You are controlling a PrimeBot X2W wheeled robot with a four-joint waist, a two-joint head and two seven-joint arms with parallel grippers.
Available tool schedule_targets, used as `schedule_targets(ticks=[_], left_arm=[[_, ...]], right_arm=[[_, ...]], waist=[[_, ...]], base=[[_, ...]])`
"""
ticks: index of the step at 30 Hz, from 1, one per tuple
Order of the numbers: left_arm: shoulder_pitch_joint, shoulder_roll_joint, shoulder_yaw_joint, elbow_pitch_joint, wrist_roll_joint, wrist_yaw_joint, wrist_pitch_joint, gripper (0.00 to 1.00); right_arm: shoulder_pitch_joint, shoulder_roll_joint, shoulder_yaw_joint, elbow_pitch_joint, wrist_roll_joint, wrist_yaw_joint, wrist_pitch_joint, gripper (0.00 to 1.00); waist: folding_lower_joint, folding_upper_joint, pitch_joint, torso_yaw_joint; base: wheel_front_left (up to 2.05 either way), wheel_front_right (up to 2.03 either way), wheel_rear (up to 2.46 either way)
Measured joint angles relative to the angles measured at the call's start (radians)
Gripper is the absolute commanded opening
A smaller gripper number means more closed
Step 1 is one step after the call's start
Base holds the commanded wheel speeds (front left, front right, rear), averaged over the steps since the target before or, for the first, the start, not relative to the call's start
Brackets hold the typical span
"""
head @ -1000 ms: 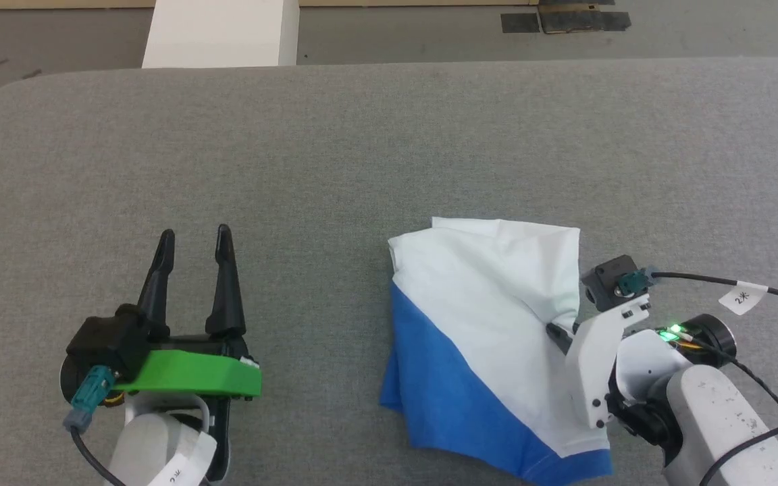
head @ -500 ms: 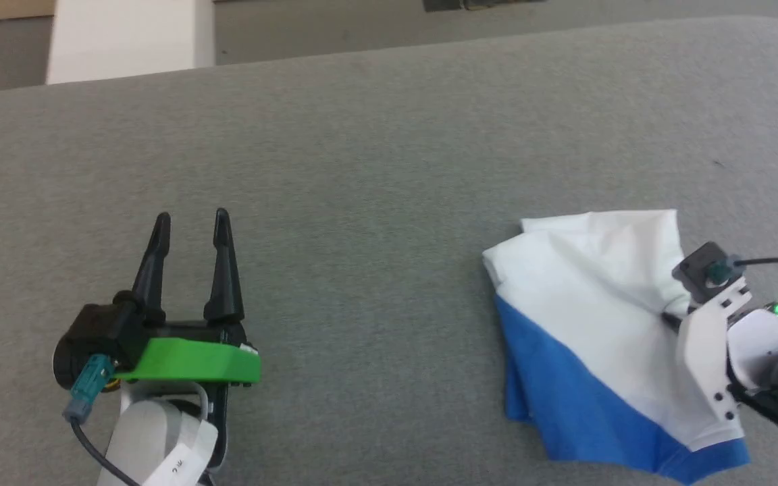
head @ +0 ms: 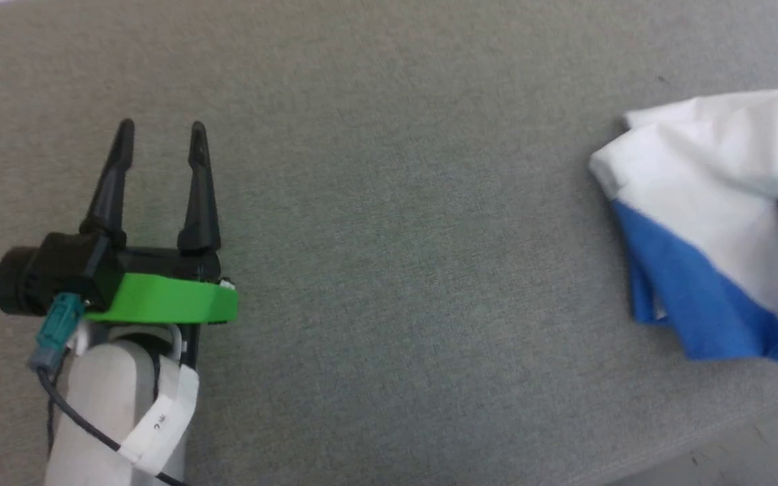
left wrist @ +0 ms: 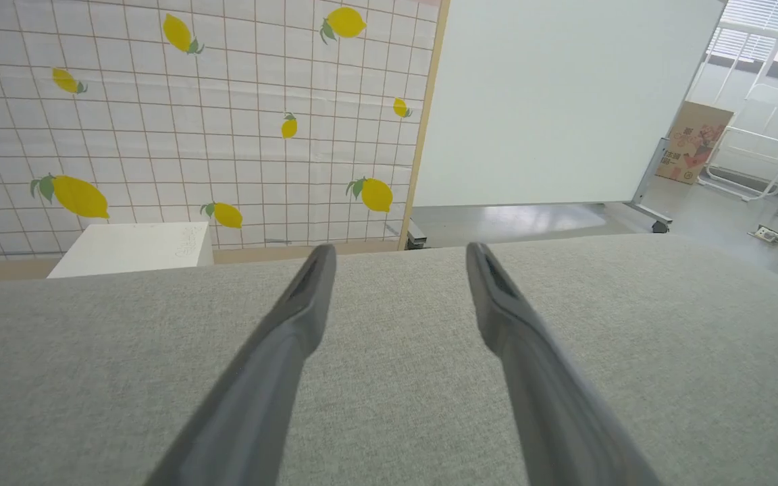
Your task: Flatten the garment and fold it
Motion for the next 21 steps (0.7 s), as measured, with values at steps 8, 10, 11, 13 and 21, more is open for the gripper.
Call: schedule_targets(ticks=[8, 10, 11, 13, 21], left_arm=[[-0.013, 0.062, 0.027, -0.194, 0.060, 0.037, 0.104, 1.00], [-0.013, 0.071, 0.031, -0.223, 0.064, 0.041, 0.119, 1.00], [-0.013, 0.073, 0.034, -0.236, 0.065, 0.045, 0.128, 1.00], [-0.012, 0.078, 0.039, -0.260, 0.066, 0.046, 0.139, 1.00], [-0.005, 0.090, 0.047, -0.308, 0.067, 0.060, 0.160, 1.00]], right_arm=[[-0.194, -0.055, -0.043, 0.269, -0.021, 0.000, -0.155, 0.00], [-0.230, -0.055, -0.062, 0.323, -0.024, 0.000, -0.181, 0.00], [-0.249, -0.054, -0.069, 0.351, -0.027, 0.000, -0.191, 0.00], [-0.275, -0.049, -0.082, 0.393, -0.029, 0.000, -0.219, 0.00], [-0.355, -0.009, -0.112, 0.554, -0.063, 0.000, -0.319, 1.00]], waist=[[0.0001, 0.0000, 0.175, -0.028], [0.0001, 0.0000, 0.202, -0.028], [0.0001, 0.0000, 0.216, -0.028], [0.0001, 0.0000, 0.238, -0.027], [0.0000, 0.0000, 0.277, -0.022]], base=[[0.00, 0.00, 0.00], [0.00, 0.00, 0.00], [0.00, 0.00, 0.00], [0.00, 0.00, 0.00], [0.00, 0.00, 0.00]])
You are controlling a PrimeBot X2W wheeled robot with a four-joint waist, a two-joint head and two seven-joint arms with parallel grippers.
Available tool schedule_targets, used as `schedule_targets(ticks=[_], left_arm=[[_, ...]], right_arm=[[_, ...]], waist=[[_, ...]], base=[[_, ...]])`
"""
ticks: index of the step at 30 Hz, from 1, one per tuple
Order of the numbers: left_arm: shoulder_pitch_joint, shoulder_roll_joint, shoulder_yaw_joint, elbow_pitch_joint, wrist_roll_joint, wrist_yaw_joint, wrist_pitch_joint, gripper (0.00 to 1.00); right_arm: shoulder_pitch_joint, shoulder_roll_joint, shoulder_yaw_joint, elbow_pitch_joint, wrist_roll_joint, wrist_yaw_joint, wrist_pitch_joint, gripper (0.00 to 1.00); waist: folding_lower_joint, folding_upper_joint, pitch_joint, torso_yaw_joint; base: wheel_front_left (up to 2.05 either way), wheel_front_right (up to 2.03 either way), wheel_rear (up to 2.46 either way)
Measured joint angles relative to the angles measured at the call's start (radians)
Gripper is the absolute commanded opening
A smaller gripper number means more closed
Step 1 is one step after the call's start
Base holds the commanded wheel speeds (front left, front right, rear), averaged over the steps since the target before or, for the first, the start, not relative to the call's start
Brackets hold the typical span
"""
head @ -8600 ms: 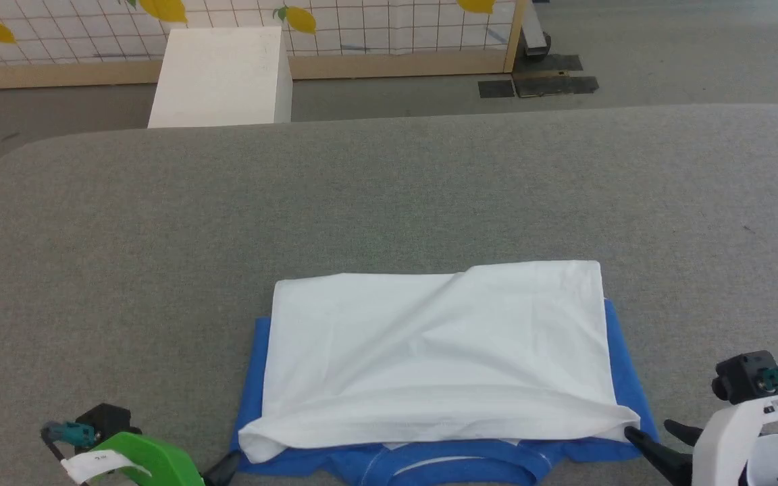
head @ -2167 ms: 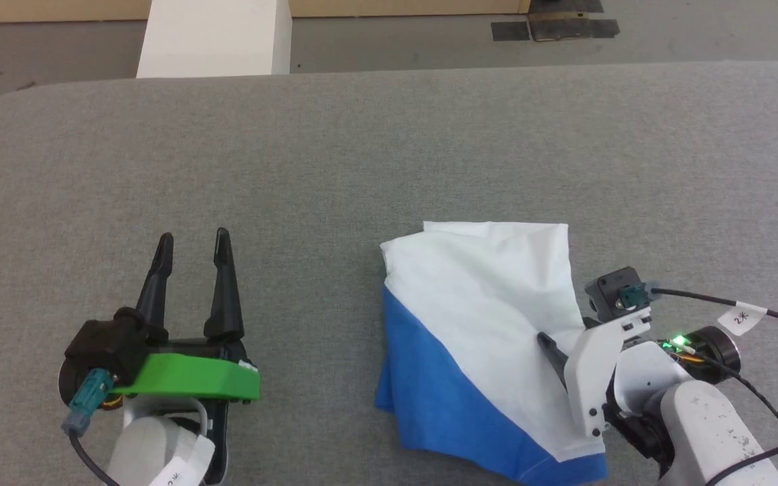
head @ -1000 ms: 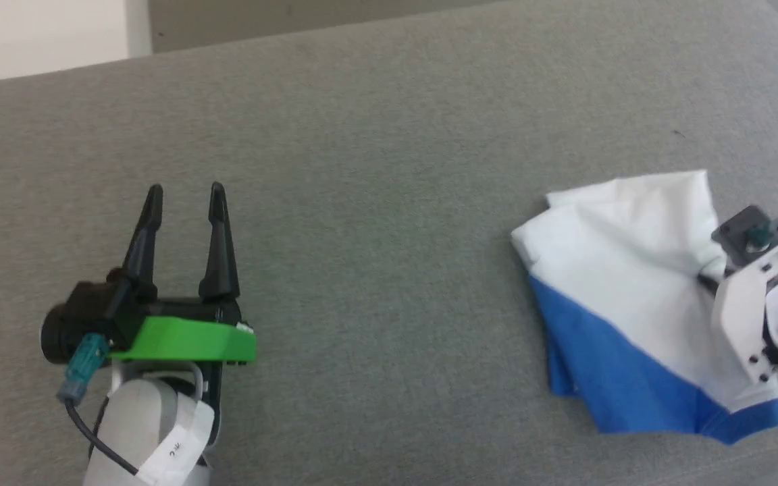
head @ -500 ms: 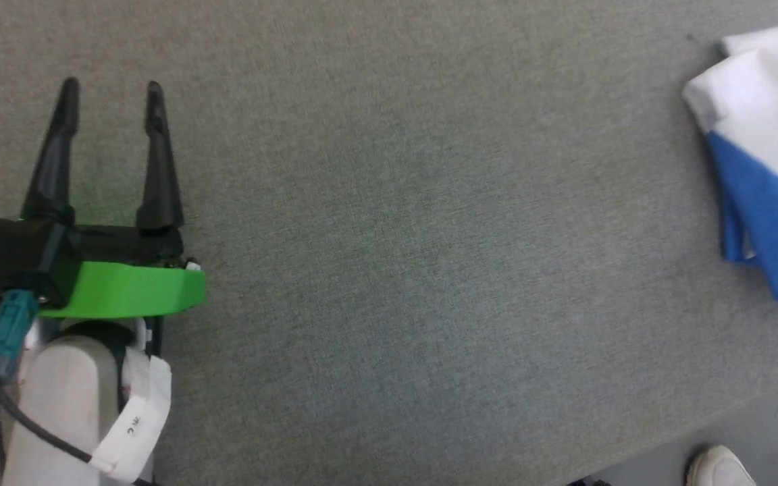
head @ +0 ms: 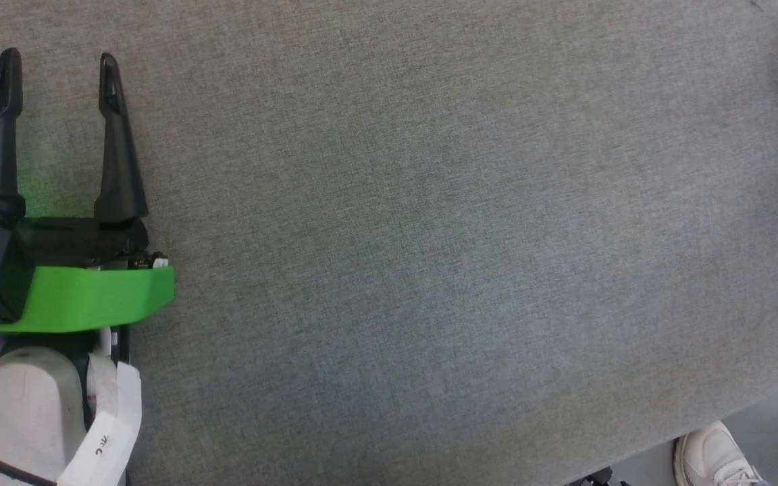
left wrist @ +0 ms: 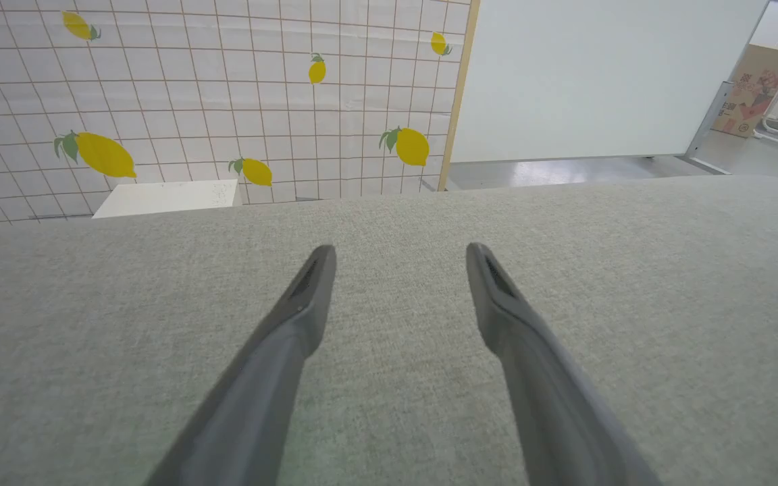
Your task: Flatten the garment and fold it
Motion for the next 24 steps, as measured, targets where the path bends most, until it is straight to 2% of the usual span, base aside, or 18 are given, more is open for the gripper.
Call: schedule_targets(ticks=[6, 13, 16, 19, 24], left_arm=[[0.024, -0.002, 0.005, 0.042, -0.005, 0.007, -0.032, 1.00], [0.067, -0.024, 0.016, 0.115, -0.041, 0.011, -0.094, 1.00], [0.078, -0.030, 0.027, 0.143, -0.063, 0.013, -0.113, 1.00], [0.087, -0.034, 0.044, 0.167, -0.085, 0.021, -0.127, 1.00], [0.094, -0.051, 0.078, 0.194, -0.117, 0.038, -0.154, 1.00]], right_arm=[[-0.037, -0.005, -0.019, 0.032, 0.031, 0.000, -0.113, 1.00], [-0.065, -0.008, 0.000, -0.097, 0.128, 0.000, -0.222, 1.00], [-0.072, 0.020, 0.000, -0.174, 0.175, 0.000, -0.256, 1.00], [-0.076, 0.079, -0.025, -0.238, 0.201, 0.000, -0.287, 1.00], [-0.065, 0.209, -0.100, -0.342, 0.199, 0.000, -0.327, 1.00]], waist=[[0.0000, 0.0000, -0.052, 0.002], [-0.0001, 0.0000, -0.166, 0.012], [-0.0001, 0.0000, -0.220, 0.019], [-0.0001, 0.0000, -0.275, 0.028], [-0.0001, 0.0000, -0.363, 0.049]], base=[[0.00, 0.00, 0.00], [0.00, 0.00, 0.00], [0.00, 0.00, 0.00], [0.00, 0.00, 0.00], [0.00, 0.00, 0.00]])
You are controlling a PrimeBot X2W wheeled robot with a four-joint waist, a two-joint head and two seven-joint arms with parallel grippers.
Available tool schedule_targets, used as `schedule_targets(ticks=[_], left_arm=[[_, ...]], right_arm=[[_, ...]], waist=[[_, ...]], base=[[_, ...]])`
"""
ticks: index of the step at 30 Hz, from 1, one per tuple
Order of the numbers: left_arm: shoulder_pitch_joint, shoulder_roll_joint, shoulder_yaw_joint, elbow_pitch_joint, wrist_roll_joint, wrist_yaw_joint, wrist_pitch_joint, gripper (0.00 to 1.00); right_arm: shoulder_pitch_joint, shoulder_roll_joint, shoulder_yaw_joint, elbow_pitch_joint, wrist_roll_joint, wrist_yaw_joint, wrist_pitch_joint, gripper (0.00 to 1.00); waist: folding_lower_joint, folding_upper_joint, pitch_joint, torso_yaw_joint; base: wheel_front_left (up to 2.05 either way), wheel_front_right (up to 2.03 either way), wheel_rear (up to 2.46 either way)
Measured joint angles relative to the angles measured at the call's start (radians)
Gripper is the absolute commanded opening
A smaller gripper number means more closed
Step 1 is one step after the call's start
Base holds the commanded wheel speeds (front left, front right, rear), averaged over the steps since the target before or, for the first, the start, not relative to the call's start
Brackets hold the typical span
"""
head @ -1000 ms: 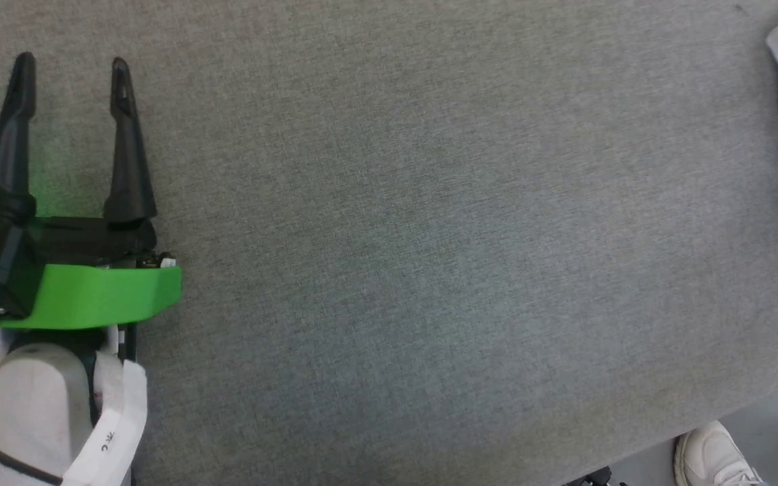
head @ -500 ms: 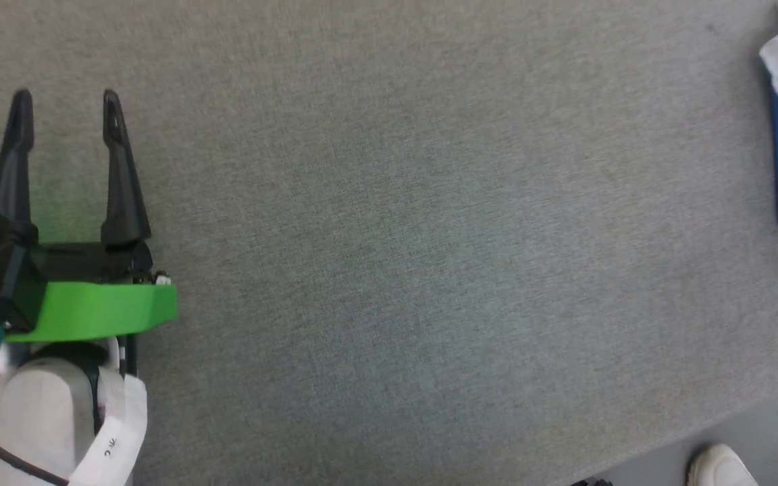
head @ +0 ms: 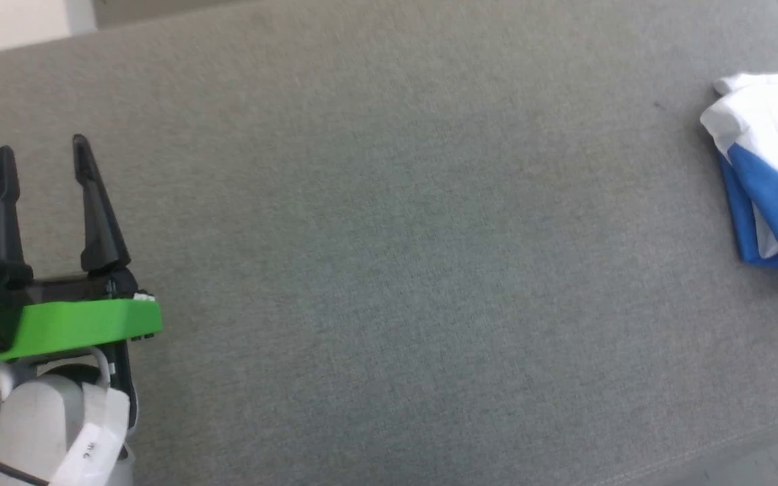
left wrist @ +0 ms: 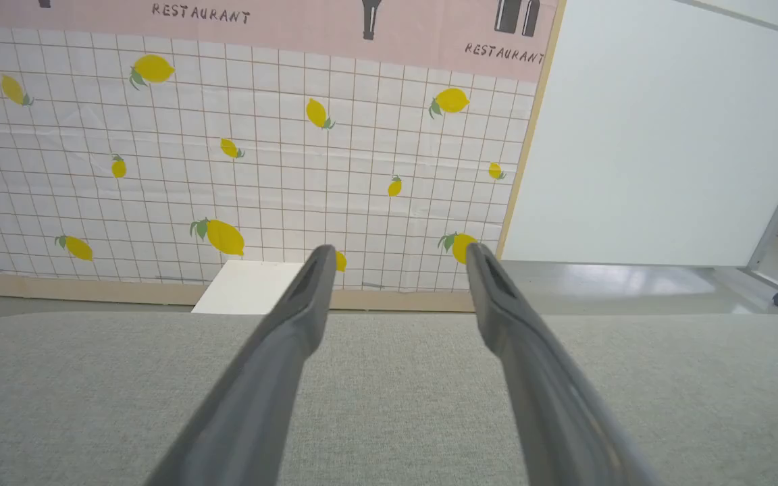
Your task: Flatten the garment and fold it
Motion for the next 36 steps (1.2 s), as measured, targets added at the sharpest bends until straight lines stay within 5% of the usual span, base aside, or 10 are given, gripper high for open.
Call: schedule_targets(ticks=[15, 21, 36], left_arm=[[0.000, -0.046, 0.029, 0.085, -0.070, 0.041, -0.035, 1.00], [0.001, -0.057, 0.023, 0.119, -0.089, 0.040, -0.044, 1.00], [0.015, -0.063, -0.122, 0.292, -0.021, 0.012, -0.030, 1.00]], right_arm=[[0.421, 0.468, -0.300, -0.492, -0.258, 0.000, -0.019, 1.00], [0.581, 0.518, -0.312, -0.556, -0.270, 0.000, -0.019, 1.00], [0.852, 0.528, -0.322, -0.552, -0.332, 0.000, -0.019, 1.00]], waist=[[0.0000, 0.0000, -0.170, 0.131], [0.0000, 0.0000, -0.217, 0.176], [-0.0001, 0.0000, -0.271, 0.219]], base=[[0.00, 0.00, 0.00], [0.00, 0.00, 0.00], [0.00, 0.00, 0.00]])
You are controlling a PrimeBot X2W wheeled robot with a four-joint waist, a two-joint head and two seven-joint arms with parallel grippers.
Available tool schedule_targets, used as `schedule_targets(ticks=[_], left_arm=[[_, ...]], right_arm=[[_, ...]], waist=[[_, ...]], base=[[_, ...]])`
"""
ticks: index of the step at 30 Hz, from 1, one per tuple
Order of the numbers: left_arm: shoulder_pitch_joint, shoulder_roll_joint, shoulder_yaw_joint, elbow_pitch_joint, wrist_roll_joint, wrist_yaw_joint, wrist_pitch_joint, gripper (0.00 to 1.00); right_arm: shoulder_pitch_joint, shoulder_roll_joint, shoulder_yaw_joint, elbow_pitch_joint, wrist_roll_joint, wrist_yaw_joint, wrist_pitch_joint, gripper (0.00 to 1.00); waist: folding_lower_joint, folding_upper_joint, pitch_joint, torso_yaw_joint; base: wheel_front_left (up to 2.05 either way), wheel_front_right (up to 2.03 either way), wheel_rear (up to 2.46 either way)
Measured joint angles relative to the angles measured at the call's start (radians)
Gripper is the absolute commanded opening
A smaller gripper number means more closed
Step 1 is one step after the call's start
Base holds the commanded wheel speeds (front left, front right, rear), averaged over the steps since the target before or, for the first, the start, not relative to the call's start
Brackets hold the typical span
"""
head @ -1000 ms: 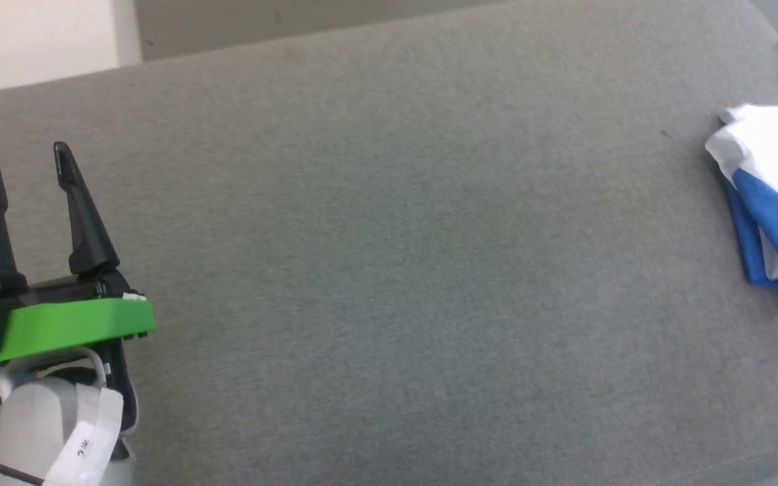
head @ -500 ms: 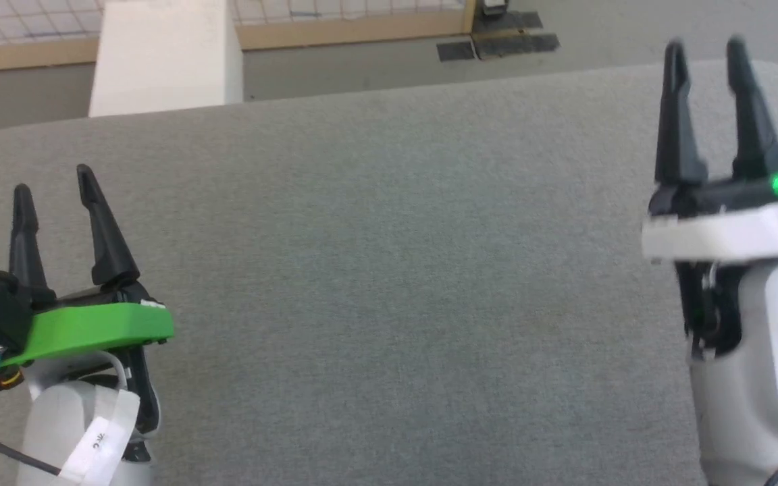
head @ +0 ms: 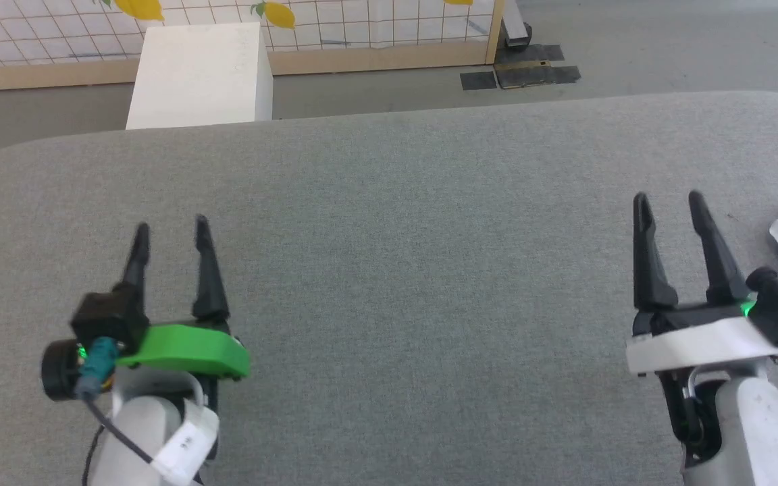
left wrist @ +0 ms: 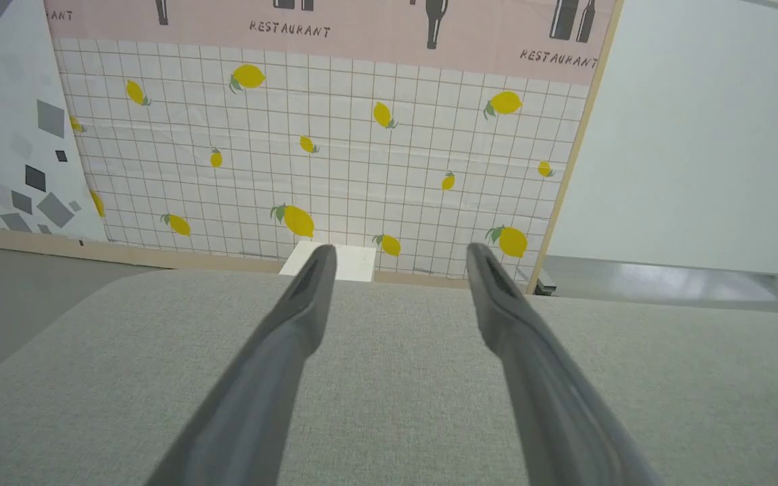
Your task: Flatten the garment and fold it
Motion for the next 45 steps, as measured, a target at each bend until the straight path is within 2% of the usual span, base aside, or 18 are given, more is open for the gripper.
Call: schedule_targets(ticks=[14, 34, 35, 45], left_arm=[[0.070, -0.003, -0.048, 0.093, 0.007, -0.001, -0.010, 1.00], [0.089, -0.015, -0.063, 0.102, -0.023, -0.002, -0.025, 1.00], [0.089, -0.015, -0.063, 0.102, -0.022, -0.002, -0.023, 0.00], [0.088, -0.015, -0.062, 0.098, -0.018, -0.003, -0.013, 0.00]], right_arm=[[0.077, 0.001, 0.002, 0.043, -0.057, 0.000, 0.000, 1.00], [0.082, 0.001, 0.016, 0.068, -0.052, 0.000, 0.000, 1.00], [0.082, 0.000, 0.016, 0.068, -0.052, 0.000, 0.000, 0.00], [0.082, 0.000, 0.016, 0.065, -0.053, 0.000, 0.011, 0.00]], waist=[[0.0000, 0.0000, -0.021, -0.009], [0.0001, 0.0000, -0.022, -0.010], [0.0001, 0.0000, -0.022, -0.010], [0.0001, 0.0000, -0.026, -0.005]], base=[[0.00, 0.00, 0.00], [0.00, 0.00, 0.00], [0.00, 0.00, 0.00], [0.00, 0.00, 0.00]])
